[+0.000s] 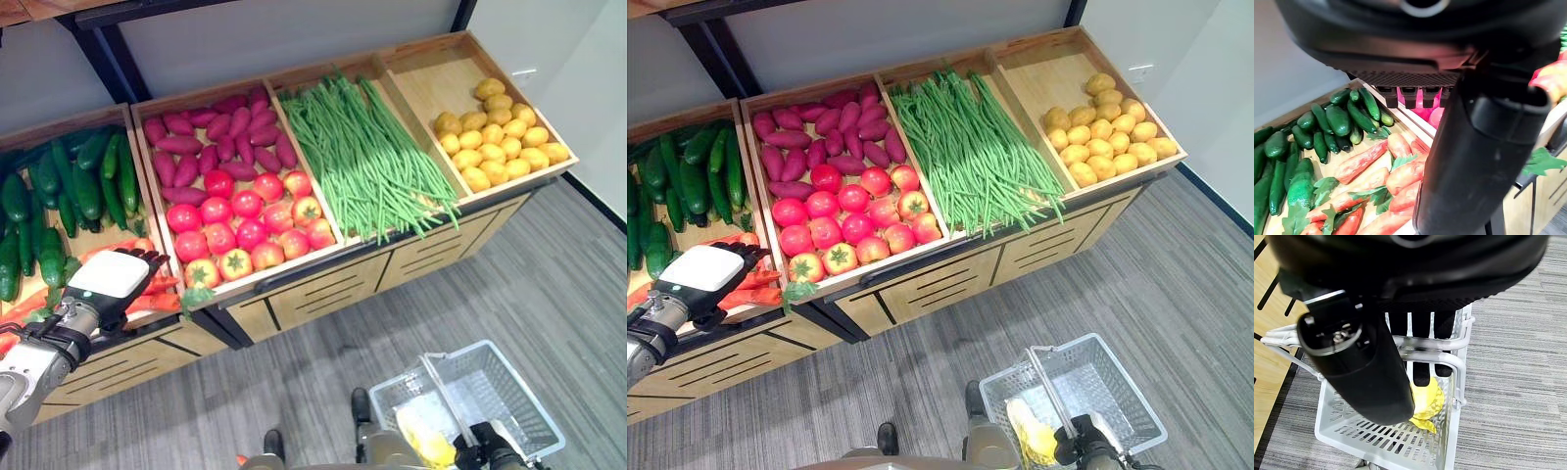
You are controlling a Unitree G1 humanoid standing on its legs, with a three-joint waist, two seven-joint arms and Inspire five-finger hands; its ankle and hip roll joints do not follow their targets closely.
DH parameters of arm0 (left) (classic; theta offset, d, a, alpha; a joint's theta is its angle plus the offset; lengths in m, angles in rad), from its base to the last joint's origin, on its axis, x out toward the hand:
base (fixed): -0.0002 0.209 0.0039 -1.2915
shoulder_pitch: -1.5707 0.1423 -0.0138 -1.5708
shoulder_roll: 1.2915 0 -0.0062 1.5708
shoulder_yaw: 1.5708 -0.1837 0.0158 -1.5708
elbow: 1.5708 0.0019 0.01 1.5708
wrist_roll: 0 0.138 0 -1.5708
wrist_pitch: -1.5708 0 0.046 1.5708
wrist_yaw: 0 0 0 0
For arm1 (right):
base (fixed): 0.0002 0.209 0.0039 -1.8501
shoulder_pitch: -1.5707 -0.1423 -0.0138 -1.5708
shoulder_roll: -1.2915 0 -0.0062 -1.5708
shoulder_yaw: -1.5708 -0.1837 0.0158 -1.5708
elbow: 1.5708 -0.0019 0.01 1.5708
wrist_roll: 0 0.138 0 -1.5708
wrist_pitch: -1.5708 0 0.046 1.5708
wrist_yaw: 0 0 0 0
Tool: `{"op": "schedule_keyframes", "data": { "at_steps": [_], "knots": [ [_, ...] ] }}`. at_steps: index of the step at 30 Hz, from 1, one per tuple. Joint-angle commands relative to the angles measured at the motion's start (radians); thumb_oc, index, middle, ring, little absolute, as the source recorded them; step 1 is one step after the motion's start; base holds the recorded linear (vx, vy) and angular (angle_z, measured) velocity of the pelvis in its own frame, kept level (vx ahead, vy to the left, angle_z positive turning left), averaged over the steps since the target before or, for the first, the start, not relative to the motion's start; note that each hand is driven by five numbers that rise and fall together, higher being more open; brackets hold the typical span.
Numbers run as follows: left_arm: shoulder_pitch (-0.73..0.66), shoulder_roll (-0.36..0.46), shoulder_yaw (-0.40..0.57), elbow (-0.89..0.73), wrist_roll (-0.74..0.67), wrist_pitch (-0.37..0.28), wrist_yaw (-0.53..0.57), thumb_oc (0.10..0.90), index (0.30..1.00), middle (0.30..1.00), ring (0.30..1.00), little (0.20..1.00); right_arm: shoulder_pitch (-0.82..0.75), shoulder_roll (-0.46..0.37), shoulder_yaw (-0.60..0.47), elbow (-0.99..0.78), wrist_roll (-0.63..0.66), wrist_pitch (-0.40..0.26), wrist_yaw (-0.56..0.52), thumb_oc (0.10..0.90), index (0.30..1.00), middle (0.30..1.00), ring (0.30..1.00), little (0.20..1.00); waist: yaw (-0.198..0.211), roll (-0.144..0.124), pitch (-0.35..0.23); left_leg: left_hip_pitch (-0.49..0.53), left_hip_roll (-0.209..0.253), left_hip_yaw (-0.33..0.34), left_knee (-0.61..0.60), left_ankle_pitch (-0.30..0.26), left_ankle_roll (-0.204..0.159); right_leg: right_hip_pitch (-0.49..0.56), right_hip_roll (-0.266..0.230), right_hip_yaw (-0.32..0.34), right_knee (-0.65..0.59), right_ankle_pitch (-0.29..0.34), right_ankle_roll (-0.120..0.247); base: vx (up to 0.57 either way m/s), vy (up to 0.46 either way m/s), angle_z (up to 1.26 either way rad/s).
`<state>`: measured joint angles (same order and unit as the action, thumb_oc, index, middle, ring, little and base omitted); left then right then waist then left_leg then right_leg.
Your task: Get the vegetables into the basket
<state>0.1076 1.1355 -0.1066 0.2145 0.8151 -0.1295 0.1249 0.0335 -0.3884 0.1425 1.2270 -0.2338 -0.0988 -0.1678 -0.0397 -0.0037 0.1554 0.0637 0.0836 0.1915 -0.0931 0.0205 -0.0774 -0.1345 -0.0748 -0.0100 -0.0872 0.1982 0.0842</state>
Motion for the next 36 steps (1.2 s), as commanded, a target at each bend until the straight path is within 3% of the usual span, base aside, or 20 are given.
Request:
{"op": "schedule_keyframes", "data": {
  "at_steps": [1, 26, 27, 28, 29, 33, 36],
  "knots": [
    [-0.092, 0.088, 0.073, -0.007, -0.021, 0.033, 0.056, 0.900, 1.000, 1.000, 1.000, 1.000, -0.021, -0.025, 0.026, 0.000, -0.002, -0.011, -0.007, 0.400, 0.300, 0.300, 0.300, 0.300, -0.016, -0.029, -0.015, -0.058, -0.026, -0.023, 0.006, 0.009, 0.017, 0.039, -0.100, 0.018, 0.007, -0.034, 0.102, 0.00, 0.000, 0.00],
    [-0.160, -0.015, -0.067, 0.142, 0.082, 0.071, 0.149, 0.900, 1.000, 1.000, 1.000, 1.000, -0.046, -0.029, 0.055, 0.011, -0.017, -0.011, -0.035, 0.400, 0.300, 0.300, 0.300, 0.300, -0.012, -0.033, 0.016, -0.094, -0.031, -0.030, 0.006, 0.023, 0.021, 0.009, -0.103, 0.011, 0.009, -0.021, 0.100, 0.00, 0.001, 0.00],
    [-0.179, -0.033, -0.098, 0.188, 0.100, 0.083, 0.166, 0.776, 0.827, 0.827, 0.827, 0.827, -0.050, -0.029, 0.063, 0.011, -0.021, -0.015, -0.039, 0.400, 0.300, 0.300, 0.300, 0.300, -0.015, -0.034, 0.020, -0.097, -0.033, -0.030, 0.006, 0.024, 0.021, 0.005, -0.104, 0.013, 0.009, -0.019, 0.100, -0.04, 0.018, 0.02],
    [-0.193, -0.044, -0.112, 0.210, 0.106, 0.090, 0.179, 0.525, 0.476, 0.476, 0.476, 0.476, -0.053, -0.029, 0.066, 0.011, -0.023, -0.017, -0.042, 0.400, 0.300, 0.300, 0.300, 0.300, -0.014, -0.034, 0.021, -0.099, -0.033, -0.029, 0.006, 0.025, 0.021, 0.003, -0.105, 0.013, 0.009, -0.017, 0.101, -0.04, 0.014, 0.02],
    [-0.210, -0.059, -0.125, 0.243, 0.107, 0.097, 0.199, 0.400, 0.300, 0.300, 0.300, 0.300, -0.057, -0.028, 0.072, 0.012, -0.025, -0.018, -0.045, 0.400, 0.300, 0.300, 0.300, 0.300, -0.014, -0.035, 0.023, -0.100, -0.033, -0.028, 0.006, 0.026, 0.021, 0.001, -0.105, 0.012, 0.009, -0.016, 0.101, -0.04, 0.005, 0.04],
    [-0.316, -0.146, -0.180, 0.415, 0.088, 0.153, 0.308, 0.400, 0.300, 0.300, 0.300, 0.300, -0.069, -0.016, 0.097, 0.024, -0.025, -0.026, -0.066, 0.400, 0.300, 0.300, 0.300, 0.300, -0.016, -0.040, 0.023, -0.108, -0.035, -0.026, 0.006, 0.030, 0.021, -0.006, -0.106, 0.010, 0.010, -0.011, 0.103, -0.02, 0.003, 0.05],
    [-0.344, -0.163, -0.192, 0.437, 0.083, 0.168, 0.328, 0.400, 0.300, 0.300, 0.300, 0.300, -0.070, -0.012, 0.101, 0.029, -0.021, -0.029, -0.073, 0.400, 0.300, 0.300, 0.300, 0.300, -0.015, -0.041, 0.023, -0.110, -0.036, -0.026, 0.006, 0.030, 0.022, -0.008, -0.107, 0.009, 0.010, -0.010, 0.103, 0.00, 0.000, 0.00]
  ]
}}
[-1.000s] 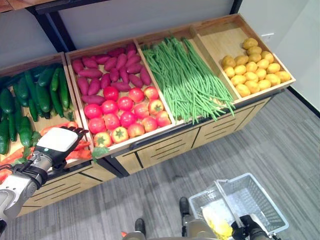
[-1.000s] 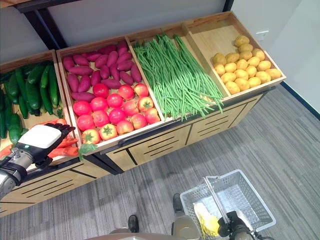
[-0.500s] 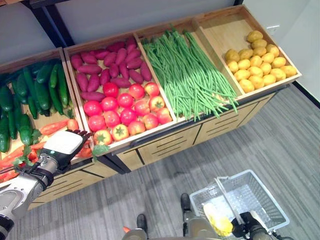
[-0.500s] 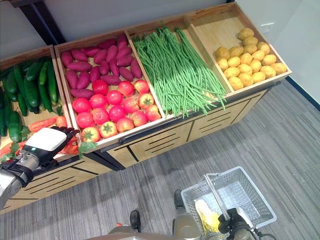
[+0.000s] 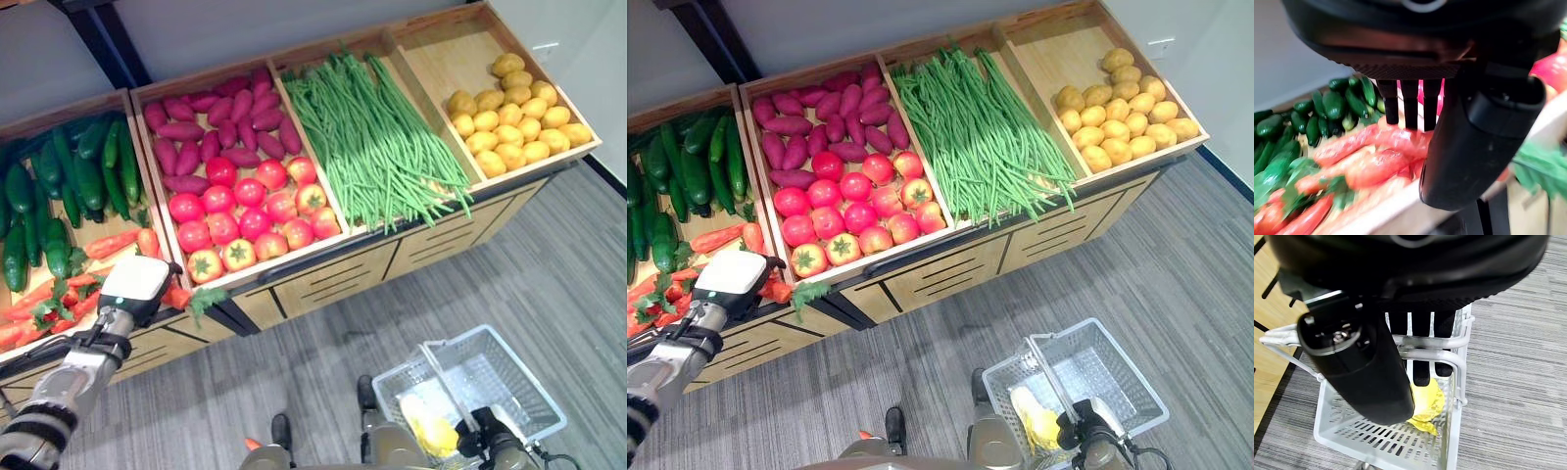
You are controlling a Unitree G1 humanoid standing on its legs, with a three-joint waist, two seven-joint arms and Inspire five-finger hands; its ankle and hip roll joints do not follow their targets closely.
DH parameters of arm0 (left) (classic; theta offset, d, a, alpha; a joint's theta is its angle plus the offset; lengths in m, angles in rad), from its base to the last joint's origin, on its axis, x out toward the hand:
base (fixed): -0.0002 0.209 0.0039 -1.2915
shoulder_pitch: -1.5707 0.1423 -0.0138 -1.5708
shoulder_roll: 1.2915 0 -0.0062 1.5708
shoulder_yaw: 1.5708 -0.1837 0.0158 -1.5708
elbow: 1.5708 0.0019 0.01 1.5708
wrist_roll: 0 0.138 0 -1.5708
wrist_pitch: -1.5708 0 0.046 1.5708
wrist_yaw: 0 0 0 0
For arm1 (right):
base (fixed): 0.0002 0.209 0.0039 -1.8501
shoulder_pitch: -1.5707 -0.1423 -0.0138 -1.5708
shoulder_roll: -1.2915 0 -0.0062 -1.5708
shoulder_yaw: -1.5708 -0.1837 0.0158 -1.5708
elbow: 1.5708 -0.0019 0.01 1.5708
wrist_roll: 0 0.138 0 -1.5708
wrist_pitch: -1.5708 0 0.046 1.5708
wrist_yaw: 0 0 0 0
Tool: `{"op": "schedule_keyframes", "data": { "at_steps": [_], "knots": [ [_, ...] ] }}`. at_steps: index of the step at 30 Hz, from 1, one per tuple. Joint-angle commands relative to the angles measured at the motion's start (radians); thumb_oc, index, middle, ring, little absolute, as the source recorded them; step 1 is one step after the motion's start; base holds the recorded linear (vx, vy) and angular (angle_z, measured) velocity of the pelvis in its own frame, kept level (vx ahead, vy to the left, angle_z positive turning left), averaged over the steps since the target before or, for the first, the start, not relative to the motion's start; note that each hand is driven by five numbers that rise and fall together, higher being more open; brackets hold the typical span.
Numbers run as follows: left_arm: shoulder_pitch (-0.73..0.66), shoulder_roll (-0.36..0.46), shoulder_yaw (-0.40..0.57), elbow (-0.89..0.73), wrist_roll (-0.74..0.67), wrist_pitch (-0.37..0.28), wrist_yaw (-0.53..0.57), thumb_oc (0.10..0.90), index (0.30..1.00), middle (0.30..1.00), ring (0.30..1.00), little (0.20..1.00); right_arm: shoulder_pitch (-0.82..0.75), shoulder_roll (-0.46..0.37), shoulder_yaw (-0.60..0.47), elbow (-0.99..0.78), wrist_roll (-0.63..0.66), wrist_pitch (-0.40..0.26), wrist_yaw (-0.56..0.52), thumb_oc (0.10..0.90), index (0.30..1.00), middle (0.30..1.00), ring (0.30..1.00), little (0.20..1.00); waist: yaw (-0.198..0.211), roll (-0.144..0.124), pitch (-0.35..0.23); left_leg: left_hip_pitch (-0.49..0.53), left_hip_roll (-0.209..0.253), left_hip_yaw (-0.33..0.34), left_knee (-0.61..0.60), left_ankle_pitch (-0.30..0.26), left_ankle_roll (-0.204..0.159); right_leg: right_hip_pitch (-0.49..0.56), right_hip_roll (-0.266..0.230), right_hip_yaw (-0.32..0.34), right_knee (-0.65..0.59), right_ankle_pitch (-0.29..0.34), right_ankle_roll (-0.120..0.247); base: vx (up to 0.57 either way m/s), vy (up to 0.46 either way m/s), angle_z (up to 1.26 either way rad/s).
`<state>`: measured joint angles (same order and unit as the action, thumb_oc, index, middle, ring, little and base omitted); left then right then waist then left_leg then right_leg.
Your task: Get the vegetables into the basket
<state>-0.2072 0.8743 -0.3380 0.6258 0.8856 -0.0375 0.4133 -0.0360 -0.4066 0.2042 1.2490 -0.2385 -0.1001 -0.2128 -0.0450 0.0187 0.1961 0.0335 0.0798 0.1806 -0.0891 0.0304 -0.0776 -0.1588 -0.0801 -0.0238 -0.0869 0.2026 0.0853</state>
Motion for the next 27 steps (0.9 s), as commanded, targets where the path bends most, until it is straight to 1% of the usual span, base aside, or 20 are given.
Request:
{"op": "schedule_keyframes", "data": {
  "at_steps": [1, 4, 9, 16, 19, 22, 23, 25, 26, 27],
  "knots": [
    [-0.045, 0.091, 0.039, 0.035, 0.004, 0.081, 0.052, 0.400, 0.300, 0.300, 0.300, 0.300, -0.002, 0.008, 0.040, 0.009, -0.012, -0.029, -0.030, 0.400, 0.300, 0.300, 0.300, 0.300, -0.010, -0.064, -0.018, -0.080, -0.034, -0.015, 0.002, 0.020, 0.022, 0.015, -0.103, 0.024, 0.010, -0.013, 0.102, 0.00, 0.000, 0.00],
    [-0.069, 0.090, 0.033, 0.037, 0.005, 0.090, 0.058, 0.400, 0.300, 0.300, 0.300, 0.300, -0.002, 0.009, 0.038, 0.015, -0.003, -0.026, -0.040, 0.400, 0.300, 0.300, 0.300, 0.300, -0.013, -0.063, -0.020, -0.080, -0.035, -0.014, 0.002, 0.020, 0.022, 0.013, -0.104, 0.026, 0.009, -0.011, 0.101, 0.00, 0.000, 0.00],
    [-0.071, 0.095, 0.034, 0.044, 0.006, 0.094, 0.058, 0.400, 0.300, 0.300, 0.300, 0.300, 0.001, 0.008, 0.034, 0.022, -0.001, -0.023, -0.043, 0.400, 0.300, 0.300, 0.300, 0.300, -0.015, -0.063, -0.024, -0.074, -0.036, -0.007, 0.002, 0.017, 0.023, 0.012, -0.106, 0.033, 0.009, -0.009, 0.103, 0.00, 0.000, 0.00],
    [-0.075, 0.130, 0.066, 0.024, -0.001, 0.099, 0.063, 0.400, 0.300, 0.300, 0.300, 0.300, 0.010, 0.001, 0.027, 0.025, -0.006, -0.023, -0.045, 0.400, 0.300, 0.300, 0.300, 0.300, -0.017, -0.062, -0.038, -0.063, -0.034, -0.004, 0.002, 0.015, 0.022, 0.022, -0.105, 0.036, 0.008, -0.012, 0.103, 0.01, 0.001, -0.03],
    [-0.068, 0.145, 0.084, -0.018, 0.001, 0.098, 0.062, 0.400, 0.300, 0.300, 0.300, 0.300, 0.014, 0.001, 0.022, 0.025, -0.007, -0.023, -0.044, 0.400, 0.300, 0.300, 0.300, 0.300, -0.016, -0.062, -0.040, -0.062, -0.034, -0.005, 0.002, 0.015, 0.021, 0.024, -0.104, 0.034, 0.008, -0.014, 0.103, 0.00, 0.000, 0.00],
    [-0.046, 0.177, 0.138, -0.103, -0.003, 0.090, 0.073, 0.400, 0.300, 0.300, 0.300, 0.300, 0.018, 0.002, 0.014, 0.024, -0.007, -0.021, -0.044, 0.400, 0.300, 0.300, 0.300, 0.300, -0.012, -0.061, -0.044, -0.058, -0.033, -0.009, 0.002, 0.013, 0.020, 0.031, -0.105, 0.030, 0.007, -0.017, 0.102, 0.00, 0.000, 0.00],
    [-0.045, 0.177, 0.140, -0.104, -0.003, 0.090, 0.072, 0.400, 0.300, 0.300, 0.300, 0.300, 0.017, 0.002, 0.014, 0.024, -0.007, -0.021, -0.044, 0.400, 0.300, 0.300, 0.300, 0.300, -0.012, -0.061, -0.044, -0.057, -0.033, -0.009, 0.002, 0.013, 0.020, 0.031, -0.105, 0.030, 0.007, -0.017, 0.102, 0.00, 0.000, 0.00],
    [-0.019, 0.206, 0.208, -0.189, -0.015, 0.080, 0.088, 0.400, 0.300, 0.300, 0.300, 0.300, 0.025, 0.004, 0.003, 0.020, -0.007, -0.021, -0.042, 0.400, 0.300, 0.300, 0.300, 0.300, -0.004, -0.060, -0.049, -0.056, -0.032, -0.013, 0.002, 0.012, 0.020, 0.036, -0.105, 0.025, 0.007, -0.020, 0.101, 0.01, -0.009, 0.06],
    [0.015, 0.205, 0.268, -0.242, -0.036, 0.071, 0.102, 0.400, 0.300, 0.300, 0.300, 0.300, 0.026, 0.006, 0.002, 0.017, -0.007, -0.021, -0.042, 0.400, 0.300, 0.300, 0.300, 0.300, -0.004, -0.061, -0.052, -0.053, -0.032, -0.014, 0.002, 0.011, 0.019, 0.041, -0.105, 0.023, 0.007, -0.022, 0.101, 0.02, -0.011, 0.07],
    [0.023, 0.198, 0.286, -0.256, -0.052, 0.068, 0.110, 0.400, 0.300, 0.300, 0.300, 0.300, 0.027, 0.008, -0.001, 0.017, -0.007, -0.020, -0.042, 0.400, 0.300, 0.300, 0.300, 0.300, -0.002, -0.061, -0.054, -0.051, -0.032, -0.015, 0.002, 0.010, 0.019, 0.042, -0.105, 0.022, 0.007, -0.023, 0.100, 0.01, -0.007, 0.05]
  ]
}}
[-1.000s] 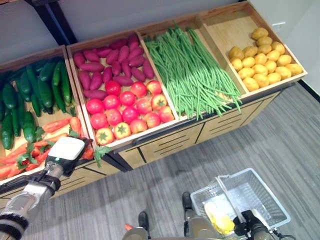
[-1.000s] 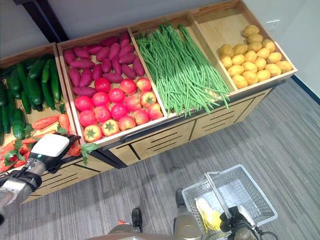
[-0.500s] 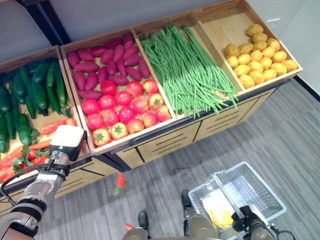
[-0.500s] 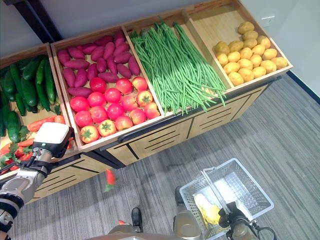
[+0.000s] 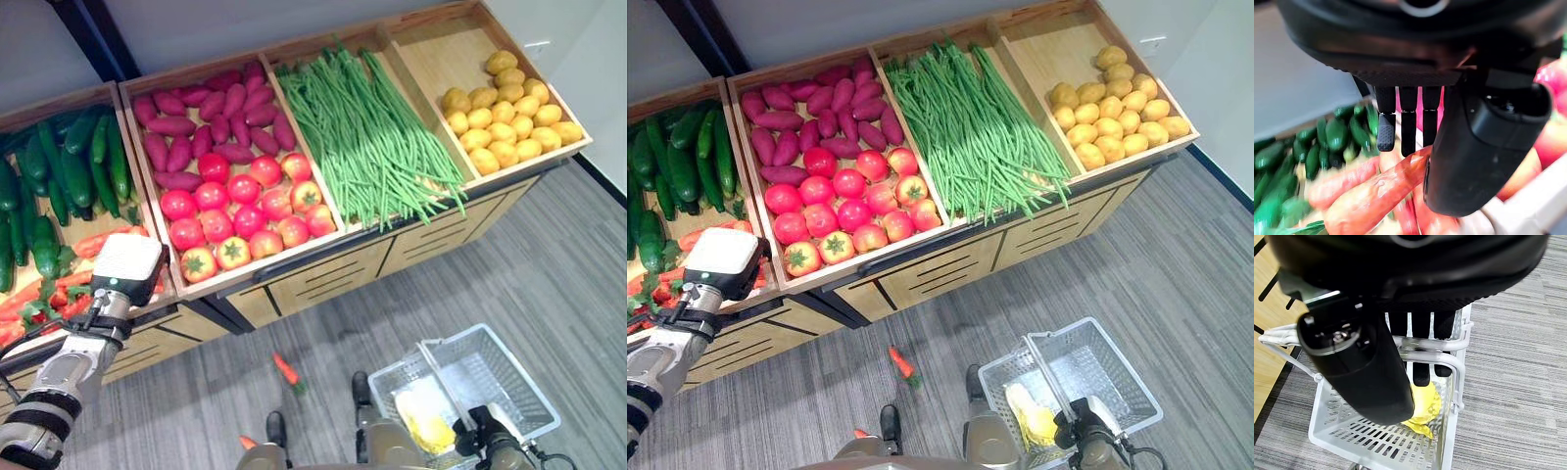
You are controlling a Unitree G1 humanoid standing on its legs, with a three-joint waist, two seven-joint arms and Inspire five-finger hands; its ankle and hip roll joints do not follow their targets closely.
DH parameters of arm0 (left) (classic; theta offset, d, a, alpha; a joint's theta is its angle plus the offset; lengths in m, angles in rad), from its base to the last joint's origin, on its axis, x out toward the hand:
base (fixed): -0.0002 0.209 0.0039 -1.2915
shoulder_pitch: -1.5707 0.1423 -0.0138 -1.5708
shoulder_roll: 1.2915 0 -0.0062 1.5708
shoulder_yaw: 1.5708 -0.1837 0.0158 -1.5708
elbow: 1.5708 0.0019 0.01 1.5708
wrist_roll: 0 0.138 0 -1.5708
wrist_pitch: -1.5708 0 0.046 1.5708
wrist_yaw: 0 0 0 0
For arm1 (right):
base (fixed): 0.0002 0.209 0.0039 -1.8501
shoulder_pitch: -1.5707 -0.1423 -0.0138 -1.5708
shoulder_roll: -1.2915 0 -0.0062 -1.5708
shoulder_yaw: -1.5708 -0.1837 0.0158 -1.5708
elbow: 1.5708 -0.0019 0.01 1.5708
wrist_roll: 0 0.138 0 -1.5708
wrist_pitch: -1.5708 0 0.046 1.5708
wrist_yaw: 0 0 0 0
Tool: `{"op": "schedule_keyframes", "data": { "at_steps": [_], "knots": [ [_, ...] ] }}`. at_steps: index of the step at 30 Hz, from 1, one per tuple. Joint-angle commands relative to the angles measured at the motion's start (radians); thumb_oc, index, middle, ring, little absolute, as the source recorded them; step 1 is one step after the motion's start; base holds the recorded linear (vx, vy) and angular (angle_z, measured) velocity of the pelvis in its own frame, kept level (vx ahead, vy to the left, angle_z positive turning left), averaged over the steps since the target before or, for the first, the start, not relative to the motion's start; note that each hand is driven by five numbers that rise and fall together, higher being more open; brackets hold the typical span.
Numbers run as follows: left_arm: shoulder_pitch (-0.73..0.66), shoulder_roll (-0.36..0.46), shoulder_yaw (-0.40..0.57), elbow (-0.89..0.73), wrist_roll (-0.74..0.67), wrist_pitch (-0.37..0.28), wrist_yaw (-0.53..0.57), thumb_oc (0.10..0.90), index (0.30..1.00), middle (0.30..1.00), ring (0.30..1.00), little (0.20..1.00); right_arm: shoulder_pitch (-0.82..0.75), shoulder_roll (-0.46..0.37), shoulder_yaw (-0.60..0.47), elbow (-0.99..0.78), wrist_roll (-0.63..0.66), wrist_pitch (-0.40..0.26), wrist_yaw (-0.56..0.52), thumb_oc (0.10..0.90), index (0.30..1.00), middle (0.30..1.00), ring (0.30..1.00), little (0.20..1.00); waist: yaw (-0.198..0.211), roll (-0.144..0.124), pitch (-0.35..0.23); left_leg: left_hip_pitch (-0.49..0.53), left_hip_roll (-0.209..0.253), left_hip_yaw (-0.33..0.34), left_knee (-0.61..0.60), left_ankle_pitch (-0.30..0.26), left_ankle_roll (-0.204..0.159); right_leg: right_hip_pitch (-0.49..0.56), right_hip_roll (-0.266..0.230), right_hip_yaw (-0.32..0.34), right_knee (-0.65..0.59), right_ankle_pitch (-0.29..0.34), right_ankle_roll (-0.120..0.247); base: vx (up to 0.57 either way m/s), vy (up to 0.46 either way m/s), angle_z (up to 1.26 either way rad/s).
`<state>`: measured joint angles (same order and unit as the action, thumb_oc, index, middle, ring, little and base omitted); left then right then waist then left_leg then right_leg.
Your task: Get the vegetables into the basket
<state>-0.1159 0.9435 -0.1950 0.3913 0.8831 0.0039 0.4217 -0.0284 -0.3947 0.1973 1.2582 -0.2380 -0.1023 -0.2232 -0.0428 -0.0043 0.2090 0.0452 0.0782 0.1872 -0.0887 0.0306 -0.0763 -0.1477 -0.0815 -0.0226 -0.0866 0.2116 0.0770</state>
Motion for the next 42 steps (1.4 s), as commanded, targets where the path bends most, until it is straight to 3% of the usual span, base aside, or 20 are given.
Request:
{"op": "schedule_keyframes", "data": {
  "at_steps": [1, 3, 6, 9, 14, 17, 29, 37, 42],
  "knots": [
    [-0.059, 0.129, 0.152, -0.026, -0.049, 0.026, 0.100, 0.400, 0.300, 0.300, 0.300, 0.300, 0.019, -0.005, 0.009, 0.008, -0.008, -0.018, -0.031, 0.400, 0.300, 0.300, 0.300, 0.300, -0.007, -0.038, -0.067, -0.062, -0.030, -0.021, 0.001, 0.010, 0.017, 0.032, -0.104, 0.020, 0.007, -0.032, 0.108, 0.01, -0.005, 0.08],
    [-0.044, 0.060, 0.212, -0.079, -0.155, -0.012, 0.120, 0.400, 0.300, 0.300, 0.300, 0.300, 0.020, 0.002, 0.004, 0.006, -0.009, -0.015, -0.030, 0.400, 0.300, 0.300, 0.300, 0.300, -0.005, -0.040, -0.073, -0.055, -0.030, -0.024, 0.001, 0.007, 0.018, 0.039, -0.103, 0.019, 0.008, -0.036, 0.106, 0.02, -0.007, 0.08],
    [-0.024, 0.024, 0.256, -0.145, -0.240, -0.063, 0.130, 0.400, 0.300, 0.300, 0.300, 0.300, 0.021, 0.001, 0.000, 0.002, -0.005, -0.011, -0.028, 0.400, 0.300, 0.300, 0.300, 0.300, -0.008, -0.040, -0.081, -0.047, -0.029, -0.025, 0.001, 0.003, 0.019, 0.047, -0.101, 0.020, 0.009, -0.041, 0.103, 0.03, -0.003, 0.03],
    [-0.017, -0.008, 0.265, -0.173, -0.291, -0.091, 0.125, 0.400, 0.300, 0.300, 0.300, 0.300, 0.019, 0.003, 0.001, -0.002, -0.003, -0.011, -0.025, 0.400, 0.300, 0.300, 0.300, 0.300, -0.012, -0.040, -0.084, -0.039, -0.028, -0.022, 0.001, 0.001, 0.018, 0.052, -0.100, 0.022, 0.009, -0.043, 0.103, 0.01, -0.001, 0.00],
    [0.002, -0.151, 0.282, -0.299, -0.516, -0.197, 0.071, 0.400, 0.300, 0.300, 0.300, 0.300, 0.025, 0.006, -0.019, -0.012, 0.008, -0.011, -0.023, 0.400, 0.300, 0.300, 0.300, 0.300, -0.022, -0.041, -0.096, -0.016, -0.023, -0.015, 0.001, -0.008, 0.020, 0.064, -0.096, 0.032, 0.008, -0.048, 0.099, 0.03, -0.013, -0.06],
    [-0.001, -0.200, 0.270, -0.327, -0.589, -0.213, 0.048, 0.400, 0.300, 0.300, 0.300, 0.300, 0.030, 0.006, -0.020, -0.017, 0.006, -0.012, -0.020, 0.400, 0.300, 0.300, 0.300, 0.300, -0.029, -0.038, -0.102, -0.004, -0.019, -0.006, 0.001, -0.011, 0.020, 0.069, -0.093, 0.041, 0.008, -0.051, 0.097, 0.03, -0.010, -0.07],
    [0.019, -0.205, 0.237, -0.442, -0.595, -0.232, -0.010, 0.400, 0.300, 0.300, 0.300, 0.300, 0.041, 0.004, -0.037, -0.016, 0.022, -0.009, -0.020, 0.400, 0.300, 0.300, 0.300, 0.300, -0.040, -0.026, -0.117, 0.027, -0.014, 0.021, 0.001, -0.024, 0.023, 0.076, -0.082, 0.072, 0.008, -0.056, 0.099, 0.02, -0.011, -0.10],
    [0.006, -0.205, 0.219, -0.523, -0.626, -0.254, -0.026, 0.400, 0.300, 0.300, 0.300, 0.300, 0.036, 0.001, -0.039, -0.024, 0.025, -0.011, -0.023, 0.400, 0.300, 0.300, 0.300, 0.300, -0.045, -0.055, -0.081, 0.014, -0.029, 0.053, 0.080, -0.062, 0.048, 0.050, -0.084, 0.125, 0.066, -0.062, 0.112, -0.02, 0.038, -0.15],
    [-0.040, -0.202, 0.181, -0.569, -0.643, -0.269, -0.017, 0.400, 0.300, 0.300, 0.300, 0.300, 0.042, 0.011, -0.032, -0.041, 0.023, -0.003, -0.026, 0.400, 0.300, 0.300, 0.300, 0.300, -0.075, -0.069, -0.055, 0.004, -0.051, 0.117, 0.061, -0.068, 0.067, -0.034, -0.090, 0.192, 0.086, 0.040, 0.166, -0.07, 0.102, -0.28]
  ]
}}
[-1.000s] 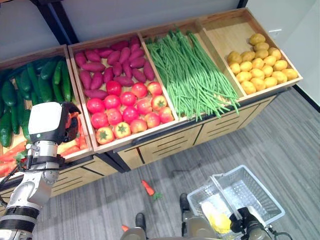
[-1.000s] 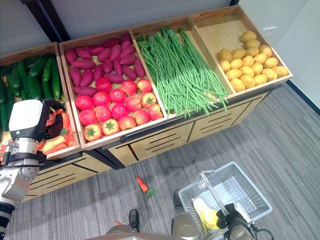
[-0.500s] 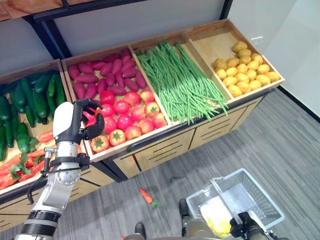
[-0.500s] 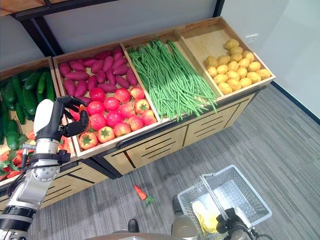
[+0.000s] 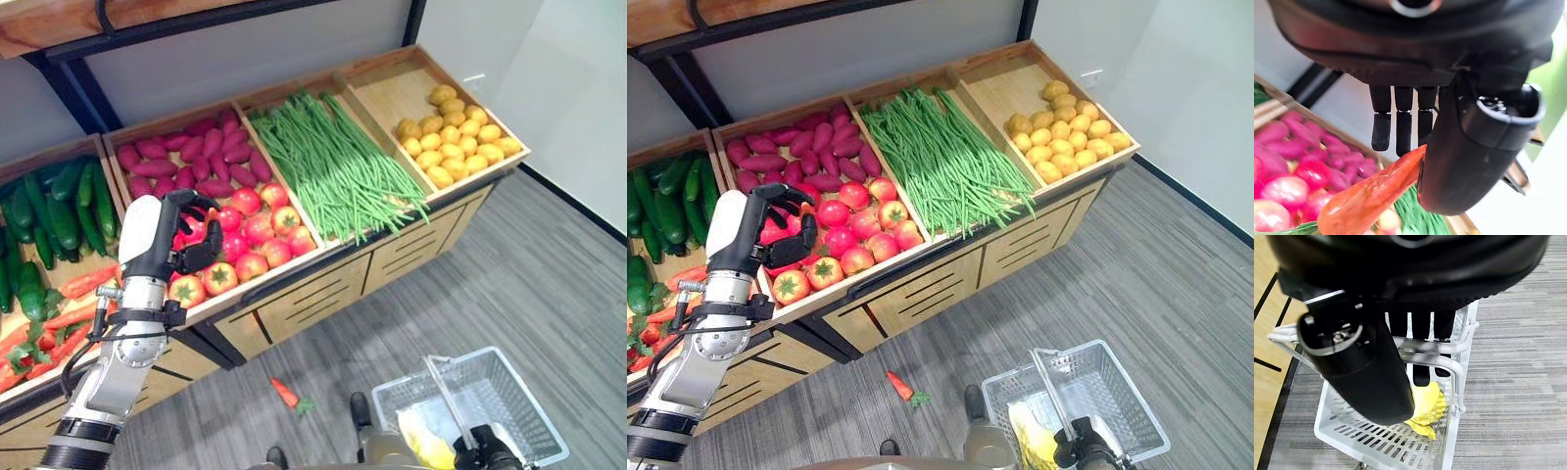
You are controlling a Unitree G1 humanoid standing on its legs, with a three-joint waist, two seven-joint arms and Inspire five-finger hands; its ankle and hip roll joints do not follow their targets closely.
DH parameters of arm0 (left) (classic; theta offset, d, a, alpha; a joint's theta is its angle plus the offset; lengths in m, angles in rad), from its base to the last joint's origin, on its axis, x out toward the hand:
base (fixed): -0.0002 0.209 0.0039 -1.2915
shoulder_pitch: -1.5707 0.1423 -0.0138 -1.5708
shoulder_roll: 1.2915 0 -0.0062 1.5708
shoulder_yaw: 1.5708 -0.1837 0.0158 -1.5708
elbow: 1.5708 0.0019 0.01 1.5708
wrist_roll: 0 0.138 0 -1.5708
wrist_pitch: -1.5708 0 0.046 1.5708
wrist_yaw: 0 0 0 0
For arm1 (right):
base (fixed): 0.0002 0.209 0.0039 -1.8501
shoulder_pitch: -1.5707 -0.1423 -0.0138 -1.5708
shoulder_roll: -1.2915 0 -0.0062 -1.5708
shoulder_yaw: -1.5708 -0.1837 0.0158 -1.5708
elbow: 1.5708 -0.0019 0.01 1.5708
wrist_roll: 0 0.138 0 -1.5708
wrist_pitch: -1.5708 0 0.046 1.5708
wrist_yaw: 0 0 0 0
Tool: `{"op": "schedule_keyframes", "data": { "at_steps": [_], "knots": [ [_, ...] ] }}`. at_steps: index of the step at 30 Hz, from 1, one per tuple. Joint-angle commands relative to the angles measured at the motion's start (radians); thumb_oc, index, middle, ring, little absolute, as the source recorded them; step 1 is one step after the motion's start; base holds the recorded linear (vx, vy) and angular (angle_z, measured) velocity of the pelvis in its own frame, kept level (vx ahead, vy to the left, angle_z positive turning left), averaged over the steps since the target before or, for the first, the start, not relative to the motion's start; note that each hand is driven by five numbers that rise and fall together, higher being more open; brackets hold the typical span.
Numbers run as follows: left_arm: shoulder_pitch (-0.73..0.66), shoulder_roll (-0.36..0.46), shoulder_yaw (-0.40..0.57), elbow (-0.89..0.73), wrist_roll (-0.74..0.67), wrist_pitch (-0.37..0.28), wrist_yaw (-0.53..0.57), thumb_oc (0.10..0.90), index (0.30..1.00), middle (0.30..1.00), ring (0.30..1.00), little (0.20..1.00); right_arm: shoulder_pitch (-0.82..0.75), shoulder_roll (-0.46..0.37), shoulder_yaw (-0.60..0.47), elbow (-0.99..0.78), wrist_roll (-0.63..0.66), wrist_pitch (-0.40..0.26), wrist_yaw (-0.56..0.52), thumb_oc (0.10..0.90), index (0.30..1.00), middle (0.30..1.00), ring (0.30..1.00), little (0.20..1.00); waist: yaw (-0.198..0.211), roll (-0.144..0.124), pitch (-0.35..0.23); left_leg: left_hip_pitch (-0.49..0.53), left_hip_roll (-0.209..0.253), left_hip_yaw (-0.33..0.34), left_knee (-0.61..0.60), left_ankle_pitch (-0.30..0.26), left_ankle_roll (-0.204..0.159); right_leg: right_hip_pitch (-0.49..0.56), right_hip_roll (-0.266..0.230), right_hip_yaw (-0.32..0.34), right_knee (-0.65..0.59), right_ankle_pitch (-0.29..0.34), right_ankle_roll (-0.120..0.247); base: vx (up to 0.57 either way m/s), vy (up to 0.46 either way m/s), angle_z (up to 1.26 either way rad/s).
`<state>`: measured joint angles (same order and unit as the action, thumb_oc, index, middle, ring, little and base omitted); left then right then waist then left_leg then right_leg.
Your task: Get the vegetables into the basket
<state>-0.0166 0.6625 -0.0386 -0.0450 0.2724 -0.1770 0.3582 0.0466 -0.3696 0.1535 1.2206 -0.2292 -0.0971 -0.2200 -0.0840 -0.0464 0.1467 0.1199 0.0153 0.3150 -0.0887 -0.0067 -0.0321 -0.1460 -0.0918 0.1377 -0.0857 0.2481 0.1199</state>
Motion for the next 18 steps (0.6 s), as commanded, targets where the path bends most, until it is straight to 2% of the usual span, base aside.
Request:
{"op": "schedule_keyframes", "data": {
  "at_steps": [1, 2, 3, 4, 5, 6, 7, 9, 10, 11, 12, 13, 18],
  "knots": [
    [-0.141, 0.080, 0.026, -0.132, -0.032, -0.088, 0.046, 0.400, 0.300, 0.300, 0.300, 0.300, -0.035, -0.013, 0.012, -0.003, 0.014, -0.008, -0.029, 0.400, 0.300, 0.300, 0.300, 0.300, -0.031, -0.030, 0.006, -0.075, 0.012, -0.007, 0.062, -0.024, 0.022, -0.042, -0.079, 0.037, 0.085, 0.010, 0.122, -0.12, 0.024, -0.72],
    [-0.151, 0.084, 0.020, -0.139, -0.037, -0.091, 0.049, 0.400, 0.300, 0.300, 0.300, 0.300, -0.036, -0.007, 0.019, -0.004, 0.013, -0.007, -0.027, 0.400, 0.300, 0.300, 0.300, 0.300, -0.032, -0.030, 0.010, -0.084, 0.018, 0.010, 0.061, -0.020, 0.023, -0.060, -0.077, 0.035, 0.097, 0.014, 0.121, -0.15, 0.041, -0.94],
    [-0.164, 0.088, 0.010, -0.146, -0.045, -0.090, 0.053, 0.400, 0.300, 0.300, 0.300, 0.300, -0.038, 0.003, 0.028, -0.004, 0.016, -0.006, -0.029, 0.400, 0.300, 0.300, 0.300, 0.300, -0.020, -0.023, 0.017, -0.096, 0.030, 0.036, 0.064, -0.021, 0.030, -0.066, -0.080, -0.038, 0.150, -0.038, 0.104, -0.24, 0.064, -0.88],
    [-0.174, 0.087, 0.011, -0.155, -0.061, -0.093, 0.052, 0.400, 0.300, 0.300, 0.300, 0.300, -0.038, 0.011, 0.035, -0.003, 0.015, -0.006, -0.029, 0.400, 0.300, 0.300, 0.300, 0.300, -0.003, -0.010, 0.020, -0.113, 0.053, 0.062, 0.071, -0.012, 0.033, -0.055, -0.096, -0.154, 0.220, -0.113, 0.069, -0.19, 0.045, -0.60],
    [-0.173, 0.087, 0.011, -0.156, -0.061, -0.092, 0.051, 0.400, 0.300, 0.300, 0.300, 0.300, -0.038, 0.011, 0.035, -0.003, 0.015, -0.006, -0.029, 0.400, 0.300, 0.300, 0.300, 0.300, -0.005, -0.010, 0.021, -0.113, 0.053, 0.060, 0.073, -0.014, 0.032, -0.055, -0.097, -0.156, 0.226, -0.118, 0.069, -0.18, 0.026, -0.73],
    [-0.169, 0.093, 0.024, -0.174, -0.064, -0.088, 0.048, 0.400, 0.300, 0.300, 0.300, 0.300, -0.036, 0.012, 0.040, -0.002, 0.009, -0.006, -0.029, 0.400, 0.300, 0.300, 0.300, 0.300, 0.012, -0.003, 0.014, -0.121, 0.067, 0.087, 0.077, -0.007, 0.032, -0.025, -0.119, -0.242, 0.281, -0.162, 0.048, -0.10, -0.001, -0.80],
    [-0.168, 0.095, 0.027, -0.183, -0.062, -0.087, 0.044, 0.400, 0.300, 0.300, 0.300, 0.300, -0.035, 0.012, 0.042, -0.004, 0.004, -0.007, -0.030, 0.400, 0.300, 0.300, 0.300, 0.300, 0.017, -0.004, 0.010, -0.124, 0.073, 0.100, 0.077, -0.002, 0.030, -0.009, -0.131, -0.270, 0.299, -0.169, 0.048, -0.12, -0.010, -0.78],
    [-0.164, 0.096, 0.031, -0.185, -0.063, -0.087, 0.044, 0.400, 0.300, 0.300, 0.300, 0.300, -0.037, 0.010, 0.045, -0.006, -0.003, -0.006, -0.032, 0.400, 0.300, 0.300, 0.300, 0.300, 0.025, -0.011, 0.001, -0.124, 0.080, 0.123, 0.070, 0.008, 0.024, 0.011, -0.140, -0.289, 0.301, -0.173, 0.049, 0.00, -0.054, -0.24],
    [-0.162, 0.095, 0.033, -0.188, -0.065, -0.087, 0.042, 0.400, 0.300, 0.300, 0.300, 0.300, -0.036, 0.011, 0.043, -0.005, -0.002, -0.005, -0.032, 0.400, 0.300, 0.300, 0.300, 0.300, 0.030, -0.016, -0.010, -0.113, 0.077, 0.113, 0.062, -0.009, 0.013, 0.037, -0.143, -0.286, 0.274, -0.186, 0.065, 0.00, -0.065, -0.29],
    [-0.161, 0.095, 0.034, -0.189, -0.065, -0.086, 0.041, 0.400, 0.300, 0.300, 0.300, 0.300, -0.035, 0.011, 0.044, -0.006, -0.002, -0.005, -0.032, 0.400, 0.300, 0.300, 0.300, 0.300, 0.029, -0.019, -0.005, -0.120, 0.081, 0.135, 0.068, 0.011, 0.019, 0.036, -0.143, -0.297, 0.267, -0.167, 0.056, 0.07, -0.050, -0.47],
    [-0.159, 0.095, 0.038, -0.189, -0.064, -0.086, 0.041, 0.400, 0.300, 0.300, 0.300, 0.300, -0.042, 0.009, 0.044, -0.008, -0.002, -0.004, -0.034, 0.400, 0.300, 0.300, 0.300, 0.300, 0.037, -0.023, -0.013, -0.110, 0.078, 0.126, 0.061, -0.007, 0.008, 0.055, -0.149, -0.310, 0.234, -0.178, 0.067, 0.00, -0.114, -0.80],
    [-0.149, 0.093, 0.045, -0.196, -0.065, -0.090, 0.036, 0.400, 0.300, 0.300, 0.300, 0.300, -0.041, 0.010, 0.047, -0.011, -0.005, -0.004, -0.036, 0.400, 0.300, 0.300, 0.300, 0.300, 0.036, -0.026, -0.018, -0.100, 0.083, 0.146, 0.061, -0.003, 0.001, 0.073, -0.139, -0.312, 0.187, -0.180, 0.070, 0.09, -0.138, -0.74],
    [-0.150, 0.067, 0.036, -0.191, -0.084, -0.092, 0.037, 0.400, 0.300, 0.300, 0.300, 0.300, -0.032, 0.006, 0.047, -0.021, -0.003, -0.004, -0.038, 0.400, 0.300, 0.300, 0.300, 0.300, 0.019, -0.016, -0.027, -0.087, 0.104, 0.169, 0.059, 0.015, -0.023, 0.093, -0.105, -0.309, 0.125, -0.196, 0.059, 0.03, -0.153, -0.36]
  ]
}}
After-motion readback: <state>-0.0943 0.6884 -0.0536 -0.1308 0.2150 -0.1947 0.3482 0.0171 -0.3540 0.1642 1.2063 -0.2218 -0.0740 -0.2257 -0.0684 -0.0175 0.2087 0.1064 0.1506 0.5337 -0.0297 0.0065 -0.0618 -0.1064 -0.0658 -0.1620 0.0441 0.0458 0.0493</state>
